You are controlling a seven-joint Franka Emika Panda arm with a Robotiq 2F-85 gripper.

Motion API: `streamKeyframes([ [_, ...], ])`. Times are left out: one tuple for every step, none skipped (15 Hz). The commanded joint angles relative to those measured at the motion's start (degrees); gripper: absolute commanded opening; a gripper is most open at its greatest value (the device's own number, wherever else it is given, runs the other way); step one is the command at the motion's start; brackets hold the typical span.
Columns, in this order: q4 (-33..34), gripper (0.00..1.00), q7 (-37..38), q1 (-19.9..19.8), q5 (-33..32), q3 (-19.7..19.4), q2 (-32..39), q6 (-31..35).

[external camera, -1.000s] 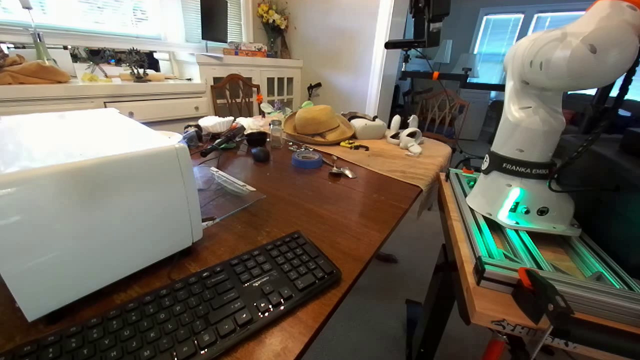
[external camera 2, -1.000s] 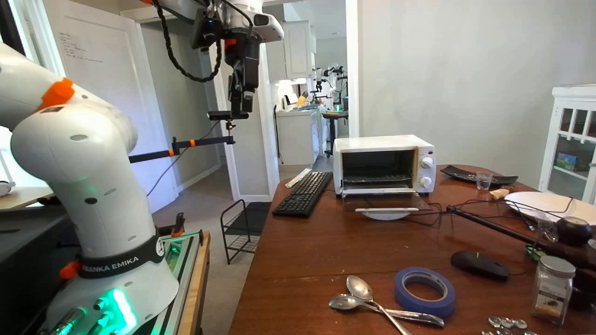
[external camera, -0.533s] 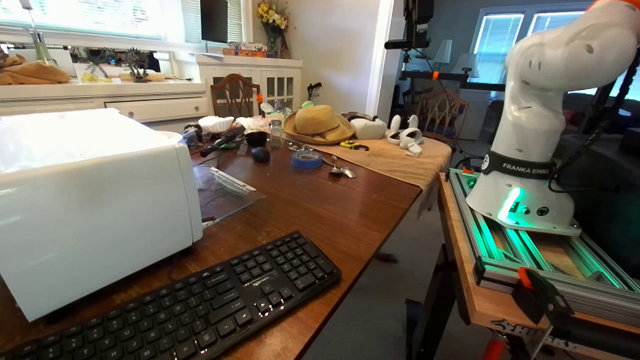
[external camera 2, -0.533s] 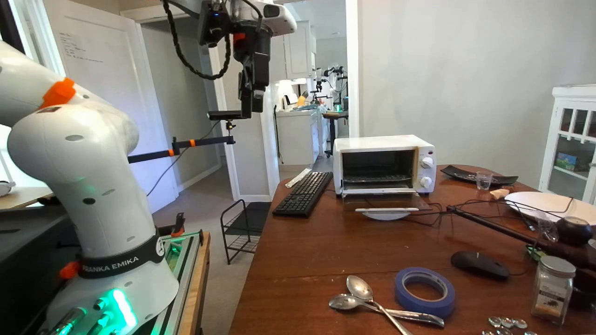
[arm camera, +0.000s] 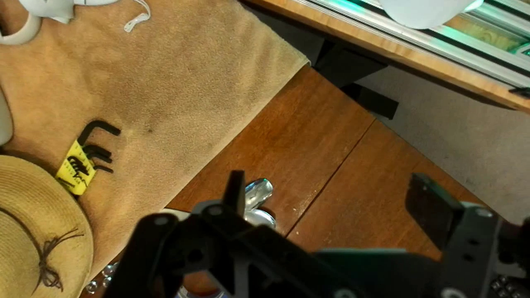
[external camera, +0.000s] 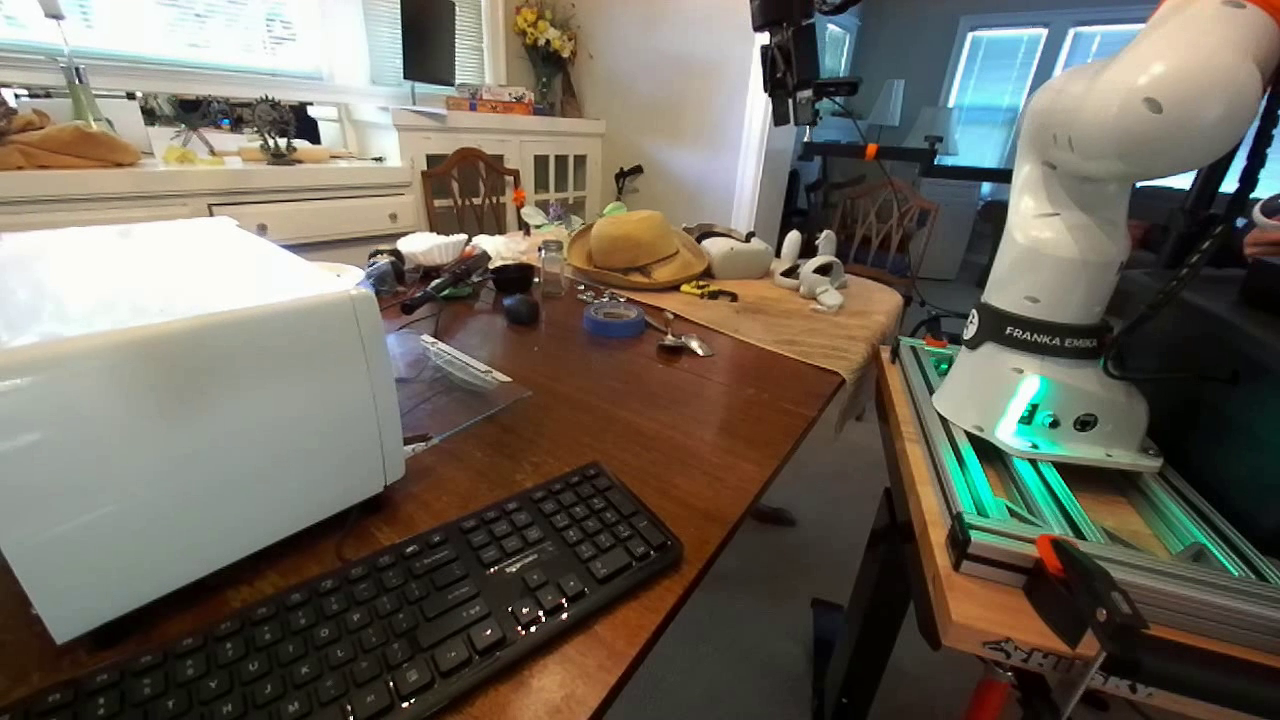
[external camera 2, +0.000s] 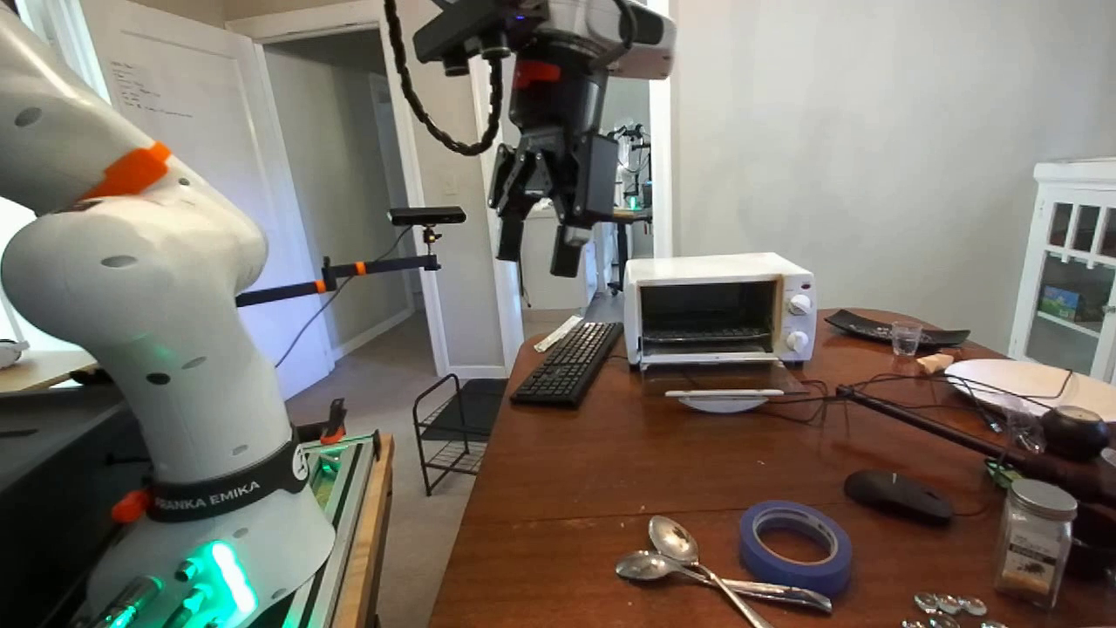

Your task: Put the blue masking tape in the oven then close the oven door.

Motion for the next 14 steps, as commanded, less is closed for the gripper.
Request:
streamKeyframes([
  [1.0, 1.00, -1.0, -1.6, 0.5, 0.8, 2.0, 0.2],
  [1.2, 1.00, -0.9, -1.7, 0.5, 1.0, 2.7, 0.2],
  [1.2, 1.00, -0.9, -1.7, 0.5, 1.2, 2.6, 0.2],
  [1.1, 1.00, -0.9, -1.6, 0.5, 1.4, 2.1, 0.2],
  [1.1, 1.00, -0.9, -1.6, 0.5, 1.5, 1.7, 0.2],
  [-1.6, 1.00, -0.1, -2.2, -1.3, 2.2, -3.3, 2.3],
  [-2.1, 1.00, 1.4, -2.6, -0.7, 2.2, -4.2, 4.1],
  [-2.0, 1.00, 2.8, -3.0, -0.7, 2.2, -3.4, 6.4],
  [-1.0, 1.00, 0.7, -2.3, 0.5, 1.2, -0.8, 8.5],
  [0.9, 1.00, 0.7, -2.1, 1.6, 0.5, 3.4, 10.9],
  [1.9, 1.00, 0.6, -1.9, 2.6, 0.0, 6.1, 12.9],
  [2.7, 1.00, 0.2, -1.6, 3.7, -0.2, 8.4, 14.7],
  [4.4, 1.00, -0.5, -1.3, 5.4, -0.6, 11.8, 16.2],
  [5.9, 1.00, -1.3, -1.1, 7.5, -0.9, 15.4, 17.4],
])
